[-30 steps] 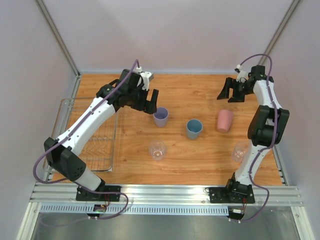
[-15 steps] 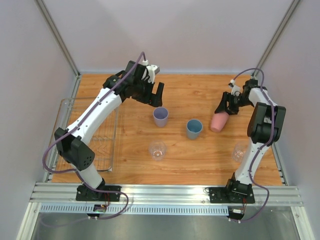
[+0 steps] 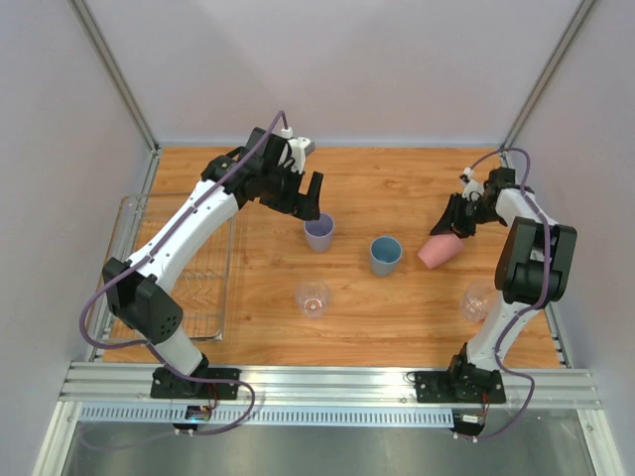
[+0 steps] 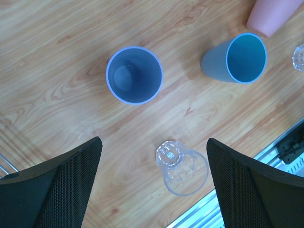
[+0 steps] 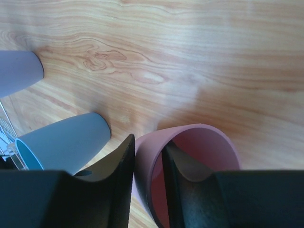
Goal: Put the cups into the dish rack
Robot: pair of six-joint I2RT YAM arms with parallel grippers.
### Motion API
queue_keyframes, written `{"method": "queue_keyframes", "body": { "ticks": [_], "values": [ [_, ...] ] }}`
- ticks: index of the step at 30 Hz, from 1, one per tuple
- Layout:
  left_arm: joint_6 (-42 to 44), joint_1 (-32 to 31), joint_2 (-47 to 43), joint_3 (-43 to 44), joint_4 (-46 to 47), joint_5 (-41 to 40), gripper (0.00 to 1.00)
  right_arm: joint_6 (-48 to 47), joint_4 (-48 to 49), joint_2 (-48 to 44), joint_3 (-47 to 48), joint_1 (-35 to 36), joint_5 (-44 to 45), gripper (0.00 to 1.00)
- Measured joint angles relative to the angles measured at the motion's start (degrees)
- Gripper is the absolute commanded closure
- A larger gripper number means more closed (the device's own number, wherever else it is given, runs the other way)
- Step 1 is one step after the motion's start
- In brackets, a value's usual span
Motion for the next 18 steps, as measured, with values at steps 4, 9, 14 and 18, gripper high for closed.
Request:
{"method": "queue_keyframes", "body": {
  "ticks": [4,9,14,18],
  "values": [
    [0.0,0.0,-1.2,-1.3,0.3,0.2,0.0,6.5,-0.6,-4.8,-2.4,0.0,2.5,0.99],
    [0.1,0.0,-1.9,-1.8,0.4,0.2,0.0,9.5,0.1,-9.6,-3.0,0.3,7.9,1.0],
    [0.2,0.0,-3.1,-1.8,0.5,-0.4,0.0,11.5,-2.4,-12.3,1.1,6.2,21.1,1.0],
    [0.2,0.0,-4.1,-2.2,0.6,-2.3,0.0,12.8,-2.4,-15.5,4.5,15.3,31.4,1.0]
  ]
}}
